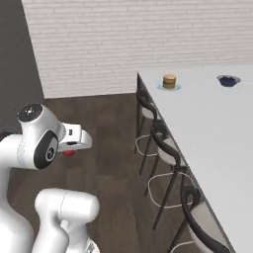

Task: Take the strawberry from the fridge and place it on top of the pancake, located on the dining counter.

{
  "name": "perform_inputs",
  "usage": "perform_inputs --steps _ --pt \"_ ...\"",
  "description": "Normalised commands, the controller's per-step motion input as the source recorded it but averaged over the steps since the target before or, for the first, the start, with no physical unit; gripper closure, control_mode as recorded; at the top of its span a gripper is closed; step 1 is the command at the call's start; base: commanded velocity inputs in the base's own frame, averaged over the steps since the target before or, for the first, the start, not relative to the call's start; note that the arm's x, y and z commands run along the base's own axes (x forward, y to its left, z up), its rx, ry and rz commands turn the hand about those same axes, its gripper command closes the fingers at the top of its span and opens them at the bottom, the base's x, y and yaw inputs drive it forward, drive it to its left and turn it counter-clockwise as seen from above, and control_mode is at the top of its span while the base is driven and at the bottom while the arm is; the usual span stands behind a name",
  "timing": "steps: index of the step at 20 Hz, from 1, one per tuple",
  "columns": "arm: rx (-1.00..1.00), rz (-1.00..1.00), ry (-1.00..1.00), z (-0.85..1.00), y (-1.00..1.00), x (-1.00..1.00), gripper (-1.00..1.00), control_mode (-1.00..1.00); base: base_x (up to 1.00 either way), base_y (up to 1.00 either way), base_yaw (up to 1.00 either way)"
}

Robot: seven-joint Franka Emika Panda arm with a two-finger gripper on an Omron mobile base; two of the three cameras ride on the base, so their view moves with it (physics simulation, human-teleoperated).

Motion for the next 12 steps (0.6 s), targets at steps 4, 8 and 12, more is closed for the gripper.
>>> perform_inputs --steps 4,8,12 --pt "0.0 0.0 0.0 0.0 0.0 0.0 1.0 1.0 1.0 1.0 -0.5" --pt "0.0 0.0 0.0 0.0 0.0 0.0 1.0 1.0 1.0 1.0 -0.51" --pt "0.0 0.0 0.0 0.0 0.0 0.0 1.0 1.0 1.0 0.96 -0.52"
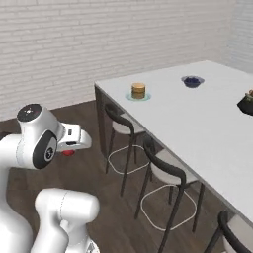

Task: Take the strawberry from the fridge and place it on top of the pancake, located on the dining counter.

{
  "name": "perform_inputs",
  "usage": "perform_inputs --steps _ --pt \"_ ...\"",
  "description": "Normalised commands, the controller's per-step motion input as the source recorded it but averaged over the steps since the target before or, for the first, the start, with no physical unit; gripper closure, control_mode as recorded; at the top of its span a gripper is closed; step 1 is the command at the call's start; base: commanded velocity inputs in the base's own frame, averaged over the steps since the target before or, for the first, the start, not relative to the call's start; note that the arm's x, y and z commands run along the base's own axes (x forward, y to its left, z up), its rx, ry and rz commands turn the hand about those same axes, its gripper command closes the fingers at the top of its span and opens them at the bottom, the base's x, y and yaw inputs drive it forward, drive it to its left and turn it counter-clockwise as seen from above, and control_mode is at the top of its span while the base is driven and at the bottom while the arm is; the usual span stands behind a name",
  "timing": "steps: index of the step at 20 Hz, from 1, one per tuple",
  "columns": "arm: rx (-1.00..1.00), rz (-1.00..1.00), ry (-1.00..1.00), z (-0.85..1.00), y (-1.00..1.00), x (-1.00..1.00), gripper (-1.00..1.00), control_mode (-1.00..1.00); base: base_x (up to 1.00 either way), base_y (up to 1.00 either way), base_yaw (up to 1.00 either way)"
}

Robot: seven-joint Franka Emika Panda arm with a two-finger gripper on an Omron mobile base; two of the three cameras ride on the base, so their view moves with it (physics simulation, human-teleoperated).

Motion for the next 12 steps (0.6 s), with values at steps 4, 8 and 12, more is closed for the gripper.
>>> perform_inputs --steps 4,8,12 --pt "0.0 0.0 0.0 0.0 0.0 0.0 1.0 1.0 1.0 0.96 -0.52" --pt "0.0 0.0 0.0 0.0 0.0 0.0 1.0 1.0 0.92 1.0 -0.48" --pt "0.0 0.0 0.0 0.0 0.0 0.0 1.0 1.0 0.77 1.0 -0.45"
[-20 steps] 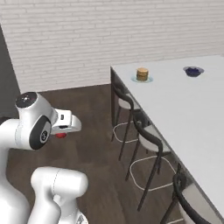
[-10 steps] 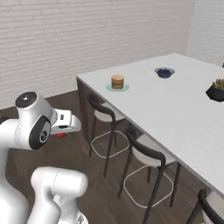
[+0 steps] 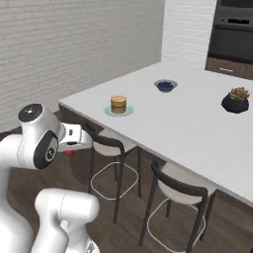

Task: Take the strawberry from the fridge and place it on top of the pancake, located on the dining counter.

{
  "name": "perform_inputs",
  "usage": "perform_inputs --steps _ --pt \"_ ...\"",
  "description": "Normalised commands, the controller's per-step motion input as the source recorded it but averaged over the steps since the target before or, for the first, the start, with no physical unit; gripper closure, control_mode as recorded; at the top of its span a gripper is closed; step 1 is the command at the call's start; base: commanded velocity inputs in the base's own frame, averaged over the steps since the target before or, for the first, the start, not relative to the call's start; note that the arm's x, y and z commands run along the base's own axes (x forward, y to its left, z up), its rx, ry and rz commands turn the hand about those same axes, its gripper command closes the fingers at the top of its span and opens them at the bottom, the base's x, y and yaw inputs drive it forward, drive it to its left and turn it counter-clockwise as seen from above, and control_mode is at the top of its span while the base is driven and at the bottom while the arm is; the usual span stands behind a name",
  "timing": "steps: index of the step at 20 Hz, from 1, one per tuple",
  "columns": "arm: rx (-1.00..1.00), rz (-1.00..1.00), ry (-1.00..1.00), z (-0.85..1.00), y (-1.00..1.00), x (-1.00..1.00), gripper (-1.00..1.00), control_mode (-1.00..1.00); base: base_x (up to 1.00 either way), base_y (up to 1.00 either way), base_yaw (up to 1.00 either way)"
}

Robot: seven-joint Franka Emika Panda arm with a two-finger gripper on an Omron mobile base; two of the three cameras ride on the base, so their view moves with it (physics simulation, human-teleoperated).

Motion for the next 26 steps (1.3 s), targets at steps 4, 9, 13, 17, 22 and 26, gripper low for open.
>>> perform_inputs --steps 4,9,13,17,22,26 --pt "0.0 0.0 0.0 0.0 0.0 0.0 1.0 1.0 0.73 1.0 -0.48" --pt "0.0 0.0 0.0 0.0 0.0 0.0 1.0 1.0 0.76 1.0 -0.5" --pt "0.0 0.0 0.0 0.0 0.0 0.0 1.0 1.0 0.62 0.82 -0.6" --pt "0.0 0.0 0.0 0.0 0.0 0.0 1.0 1.0 0.52 0.69 -0.65" --pt "0.0 0.0 0.0 0.0 0.0 0.0 1.0 1.0 0.54 0.87 -0.47" --pt "0.0 0.0 0.0 0.0 0.0 0.0 1.0 1.0 0.44 0.59 -0.21"
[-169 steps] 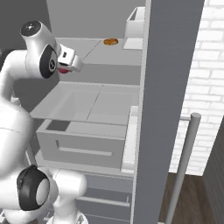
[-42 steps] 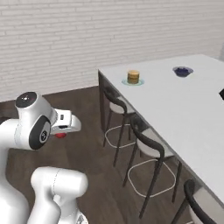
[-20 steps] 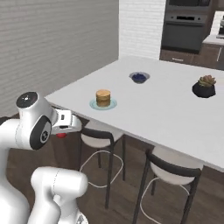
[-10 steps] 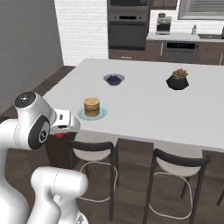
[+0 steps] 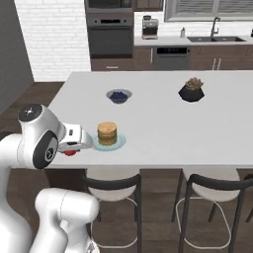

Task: Take the strawberry from the fridge and place it on top of the pancake, located on the dining counter.

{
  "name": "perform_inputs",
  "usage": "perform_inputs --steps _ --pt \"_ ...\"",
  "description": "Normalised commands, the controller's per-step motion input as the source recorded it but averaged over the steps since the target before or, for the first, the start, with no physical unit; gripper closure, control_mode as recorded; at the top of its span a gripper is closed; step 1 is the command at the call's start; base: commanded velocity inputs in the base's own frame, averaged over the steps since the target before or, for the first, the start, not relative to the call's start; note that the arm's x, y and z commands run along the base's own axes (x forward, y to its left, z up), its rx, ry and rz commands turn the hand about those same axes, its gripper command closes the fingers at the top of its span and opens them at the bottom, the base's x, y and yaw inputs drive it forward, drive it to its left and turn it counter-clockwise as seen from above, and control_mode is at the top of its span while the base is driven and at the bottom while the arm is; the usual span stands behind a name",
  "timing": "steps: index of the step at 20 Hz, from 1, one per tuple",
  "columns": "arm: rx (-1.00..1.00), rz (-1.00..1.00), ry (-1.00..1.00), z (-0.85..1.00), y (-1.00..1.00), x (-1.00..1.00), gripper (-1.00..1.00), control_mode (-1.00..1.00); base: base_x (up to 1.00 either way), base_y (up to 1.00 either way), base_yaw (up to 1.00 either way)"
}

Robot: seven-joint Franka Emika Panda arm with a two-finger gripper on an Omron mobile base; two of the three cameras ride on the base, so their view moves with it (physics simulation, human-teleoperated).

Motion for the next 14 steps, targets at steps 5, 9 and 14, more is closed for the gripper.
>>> perform_inputs --steps 5,9,14 --pt "0.0 0.0 0.0 0.0 0.0 0.0 1.0 1.0 0.53 0.17 0.0" --pt "0.0 0.0 0.0 0.0 0.0 0.0 1.0 1.0 0.61 0.05 0.0" --pt "0.0 0.0 0.0 0.0 0.0 0.0 1.0 1.0 0.56 0.15 0.01"
